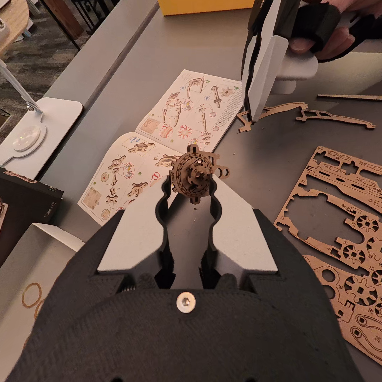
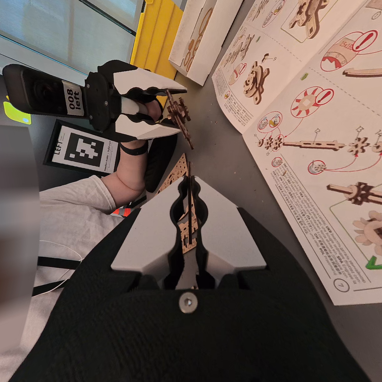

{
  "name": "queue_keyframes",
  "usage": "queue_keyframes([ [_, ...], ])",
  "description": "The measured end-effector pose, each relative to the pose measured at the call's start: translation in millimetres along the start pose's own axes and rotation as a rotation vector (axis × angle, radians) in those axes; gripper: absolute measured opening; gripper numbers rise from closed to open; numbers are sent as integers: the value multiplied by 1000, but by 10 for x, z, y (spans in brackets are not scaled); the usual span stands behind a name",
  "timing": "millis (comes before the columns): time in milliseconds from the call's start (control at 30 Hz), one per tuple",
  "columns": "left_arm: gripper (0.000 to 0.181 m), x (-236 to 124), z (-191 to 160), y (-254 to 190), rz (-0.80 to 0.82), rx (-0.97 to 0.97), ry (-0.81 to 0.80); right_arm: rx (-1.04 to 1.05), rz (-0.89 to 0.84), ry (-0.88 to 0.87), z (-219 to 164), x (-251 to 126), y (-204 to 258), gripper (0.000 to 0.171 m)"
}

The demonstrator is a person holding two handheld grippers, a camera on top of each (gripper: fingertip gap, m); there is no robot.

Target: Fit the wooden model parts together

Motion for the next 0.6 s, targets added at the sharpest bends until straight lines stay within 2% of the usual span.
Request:
queue_keyframes([
  [600, 35, -42, 54, -61, -34, 48, -45, 5, 2, -7, 9, -14, -24, 0],
])
Point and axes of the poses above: each gripper's, where its closed fingertips meet, x out along the fingers, z out of its top, y = z × x across the jaws, the point moved 2 cm from there along -x, back along the fingers, and after that the axes turned 4 degrees about y, right-handed, at the moved point
